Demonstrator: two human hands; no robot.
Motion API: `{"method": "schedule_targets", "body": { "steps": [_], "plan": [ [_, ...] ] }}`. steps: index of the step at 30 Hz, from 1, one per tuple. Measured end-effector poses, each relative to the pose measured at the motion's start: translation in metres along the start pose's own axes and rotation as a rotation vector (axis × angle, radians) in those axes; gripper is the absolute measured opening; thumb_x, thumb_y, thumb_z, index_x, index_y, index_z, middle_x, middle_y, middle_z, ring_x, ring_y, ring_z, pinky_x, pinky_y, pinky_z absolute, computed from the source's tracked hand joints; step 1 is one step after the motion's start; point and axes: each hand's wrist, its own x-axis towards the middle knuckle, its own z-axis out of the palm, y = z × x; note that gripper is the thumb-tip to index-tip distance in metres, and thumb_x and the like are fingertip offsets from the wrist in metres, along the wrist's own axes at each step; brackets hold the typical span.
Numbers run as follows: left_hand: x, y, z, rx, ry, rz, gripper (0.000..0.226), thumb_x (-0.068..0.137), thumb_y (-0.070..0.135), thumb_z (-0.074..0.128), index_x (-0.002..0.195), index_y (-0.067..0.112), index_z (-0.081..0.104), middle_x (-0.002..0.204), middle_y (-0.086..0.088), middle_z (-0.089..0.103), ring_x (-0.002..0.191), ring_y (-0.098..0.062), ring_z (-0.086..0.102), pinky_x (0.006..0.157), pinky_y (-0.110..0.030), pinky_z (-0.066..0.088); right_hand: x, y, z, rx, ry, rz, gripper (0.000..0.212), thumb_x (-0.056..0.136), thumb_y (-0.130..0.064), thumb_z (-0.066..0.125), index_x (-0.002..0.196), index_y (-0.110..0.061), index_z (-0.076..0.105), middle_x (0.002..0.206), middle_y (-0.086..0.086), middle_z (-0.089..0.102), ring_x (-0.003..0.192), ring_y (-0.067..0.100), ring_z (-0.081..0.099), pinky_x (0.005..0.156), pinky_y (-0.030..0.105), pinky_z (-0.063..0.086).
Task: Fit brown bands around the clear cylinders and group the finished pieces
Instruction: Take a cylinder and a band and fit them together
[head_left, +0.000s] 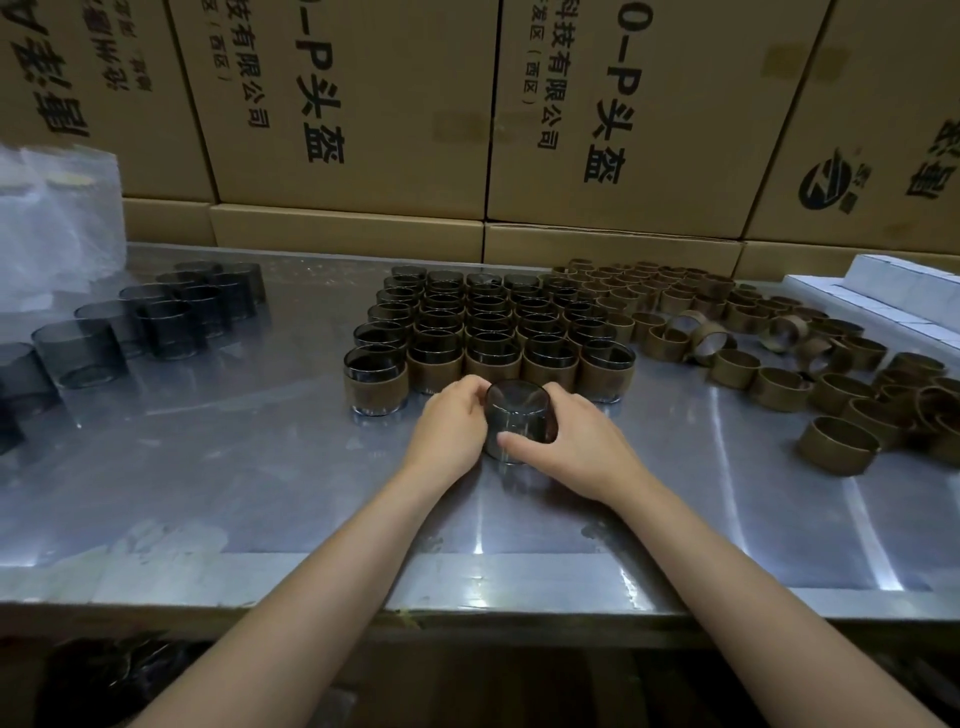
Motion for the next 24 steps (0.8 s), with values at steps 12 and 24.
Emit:
{"method": "schedule_targets", "body": {
  "steps": [12, 24],
  "plan": [
    [0.003, -0.002, 0.000, -0.088, 0.024, -0.046, 0.032, 0.093, 0.002, 0.044, 0.100, 0.019, 0.071, 0.100, 0.001, 0.068, 0.089, -0.012, 0.057, 0.073, -0.019, 0.038, 0.013, 0.055, -0.031, -0.200, 0.543, 0.390, 0.041, 0.098, -0.044, 0.038, 0.102, -0.013, 0.064, 0.112, 0.011, 0.056, 0.112, 0.030, 0.041, 0.096, 0.043, 0.029],
    [0.006, -0.003, -0.005, -0.105, 0.026, -0.069, 0.041, 0.087, 0.000, 0.041, 0.086, 0.026, 0.073, 0.078, 0.012, 0.065, 0.075, -0.003, 0.056, 0.059, -0.009, 0.037, 0.040, 0.103, -0.056, -0.586, 0.258, 0.776, 0.053, 0.099, -0.040, 0.037, 0.137, -0.006, 0.047, 0.159, 0.019, 0.010, 0.147, 0.033, 0.000, 0.116, 0.052, -0.005]
  ]
}}
